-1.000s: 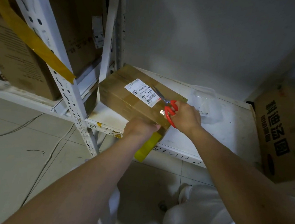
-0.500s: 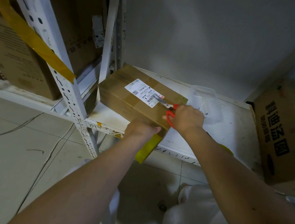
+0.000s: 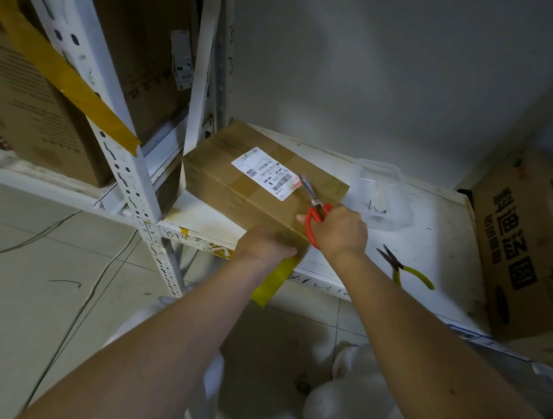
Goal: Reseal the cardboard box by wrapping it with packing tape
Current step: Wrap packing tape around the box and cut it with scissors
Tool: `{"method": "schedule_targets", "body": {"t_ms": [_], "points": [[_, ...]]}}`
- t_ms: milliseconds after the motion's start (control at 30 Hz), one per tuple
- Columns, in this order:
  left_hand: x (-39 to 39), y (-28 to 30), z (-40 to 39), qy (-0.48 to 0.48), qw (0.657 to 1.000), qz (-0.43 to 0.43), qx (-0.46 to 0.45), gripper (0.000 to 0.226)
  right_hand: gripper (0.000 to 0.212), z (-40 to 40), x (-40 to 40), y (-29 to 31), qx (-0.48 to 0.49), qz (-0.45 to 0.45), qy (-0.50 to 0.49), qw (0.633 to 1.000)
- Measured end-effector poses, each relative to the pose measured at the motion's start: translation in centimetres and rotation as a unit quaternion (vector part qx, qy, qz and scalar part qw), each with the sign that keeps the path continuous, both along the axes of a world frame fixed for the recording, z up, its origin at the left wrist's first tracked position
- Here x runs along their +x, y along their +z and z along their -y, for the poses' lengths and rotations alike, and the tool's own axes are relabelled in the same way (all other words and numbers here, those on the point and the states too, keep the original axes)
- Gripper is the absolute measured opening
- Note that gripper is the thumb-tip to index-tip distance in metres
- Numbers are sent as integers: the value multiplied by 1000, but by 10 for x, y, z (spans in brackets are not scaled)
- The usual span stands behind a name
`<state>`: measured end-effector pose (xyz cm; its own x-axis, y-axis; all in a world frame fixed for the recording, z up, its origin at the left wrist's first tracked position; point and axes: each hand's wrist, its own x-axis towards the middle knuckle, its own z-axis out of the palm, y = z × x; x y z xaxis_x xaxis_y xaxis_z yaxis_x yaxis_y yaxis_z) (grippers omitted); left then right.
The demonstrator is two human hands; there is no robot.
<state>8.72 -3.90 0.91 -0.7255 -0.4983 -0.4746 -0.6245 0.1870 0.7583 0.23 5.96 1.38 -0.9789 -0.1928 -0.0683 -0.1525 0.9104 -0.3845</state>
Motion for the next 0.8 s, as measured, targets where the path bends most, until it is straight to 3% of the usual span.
{"method": "schedule_targets", "body": {"t_ms": [167,333,433,700,800], "points": [[1,1,-2,2,999,-9,35,23,51,-2,-3,-9,-117,14,-47,992],[3,2,-2,1,998,-13,59,27,66,0,-2,-10,-59,4,6,998],[5,1,-1,-3,997,-6,74,19,79,0,-5,-7,-41,54,17,998],[13,-8,7,-35,996,57,63,57,81,3,-16,-1,-65,143,12,988],[11,-8,9,-20,997,50,64,56,82,4,-19,0,-75,160,6,984]]}}
